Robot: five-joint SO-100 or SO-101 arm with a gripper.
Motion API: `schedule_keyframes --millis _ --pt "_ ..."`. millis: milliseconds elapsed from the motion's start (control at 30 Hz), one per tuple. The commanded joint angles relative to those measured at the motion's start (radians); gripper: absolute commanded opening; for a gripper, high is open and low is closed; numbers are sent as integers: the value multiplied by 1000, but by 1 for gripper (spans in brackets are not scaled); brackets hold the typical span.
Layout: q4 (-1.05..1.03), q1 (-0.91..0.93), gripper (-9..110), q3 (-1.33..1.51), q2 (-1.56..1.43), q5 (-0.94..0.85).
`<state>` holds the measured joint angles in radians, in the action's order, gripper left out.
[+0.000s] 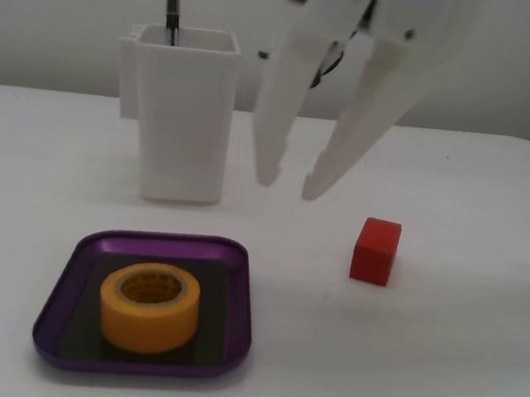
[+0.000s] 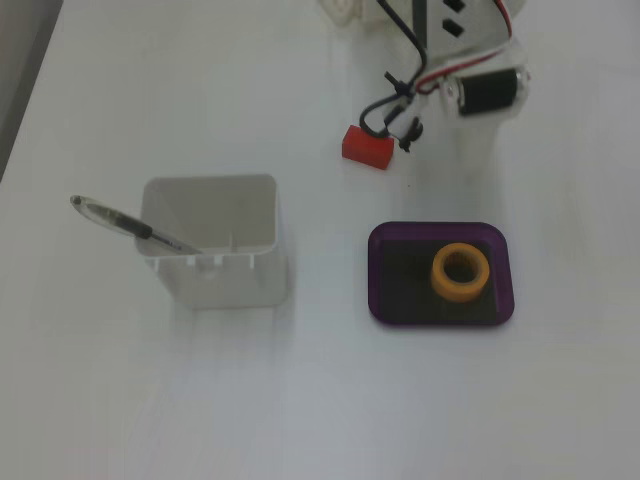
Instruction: Remove the yellow tape from the box.
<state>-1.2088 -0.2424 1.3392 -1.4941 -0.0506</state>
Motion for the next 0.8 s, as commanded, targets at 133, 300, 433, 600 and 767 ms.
schedule_keyframes --millis 133,300,433,600,767 --pt "-28 2 13 -319 307 2" --pt "-28 3 13 -440 445 -6" --pt "-29 17 12 -495 509 -6" --pt "-26 31 12 -512 548 -8" --pt "-21 31 12 -512 563 -8"
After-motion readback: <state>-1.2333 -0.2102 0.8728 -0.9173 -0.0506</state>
